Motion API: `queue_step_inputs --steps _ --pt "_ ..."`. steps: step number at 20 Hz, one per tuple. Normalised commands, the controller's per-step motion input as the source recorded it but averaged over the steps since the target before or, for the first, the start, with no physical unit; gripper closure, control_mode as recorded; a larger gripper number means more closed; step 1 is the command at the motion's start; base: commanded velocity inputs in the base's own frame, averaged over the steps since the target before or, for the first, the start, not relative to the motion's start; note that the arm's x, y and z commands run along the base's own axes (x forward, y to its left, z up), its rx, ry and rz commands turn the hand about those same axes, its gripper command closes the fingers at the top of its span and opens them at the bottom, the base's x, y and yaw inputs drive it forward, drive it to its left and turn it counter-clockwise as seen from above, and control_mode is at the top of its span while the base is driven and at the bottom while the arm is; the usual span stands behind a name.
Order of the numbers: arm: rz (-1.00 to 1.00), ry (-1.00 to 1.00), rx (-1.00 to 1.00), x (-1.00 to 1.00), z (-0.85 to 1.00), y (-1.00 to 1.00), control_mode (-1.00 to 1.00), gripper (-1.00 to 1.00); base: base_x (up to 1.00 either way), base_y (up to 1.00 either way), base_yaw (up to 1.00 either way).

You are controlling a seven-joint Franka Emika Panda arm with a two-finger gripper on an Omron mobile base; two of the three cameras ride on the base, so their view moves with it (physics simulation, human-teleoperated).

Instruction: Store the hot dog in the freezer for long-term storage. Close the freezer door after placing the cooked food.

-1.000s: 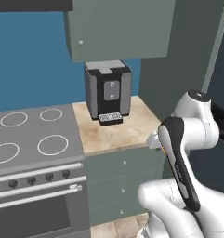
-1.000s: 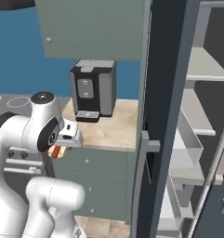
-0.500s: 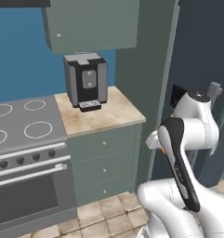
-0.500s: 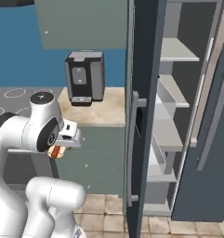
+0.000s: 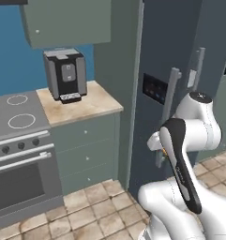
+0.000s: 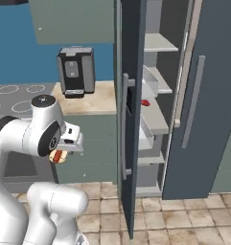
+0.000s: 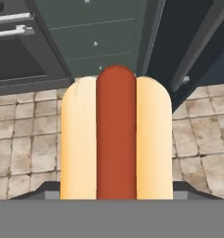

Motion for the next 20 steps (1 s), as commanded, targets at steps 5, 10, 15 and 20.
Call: queue_step_inputs --steps 5,10,15,20 --pt "0.00 0.00 0.00 0.00 0.00 0.00 1.00 1.00 -0.40 -0.35 -0.13" --pt "0.00 0.00 0.00 0.00 0.00 0.00 1.00 1.00 0.00 -0.73 0.01" --pt "0.00 0.00 0.00 0.00 0.00 0.00 1.00 1.00 0.00 -0.95 0.11" --pt "0.00 0.00 0.00 0.00 0.00 0.00 1.00 1.00 0.05 -0.91 0.18"
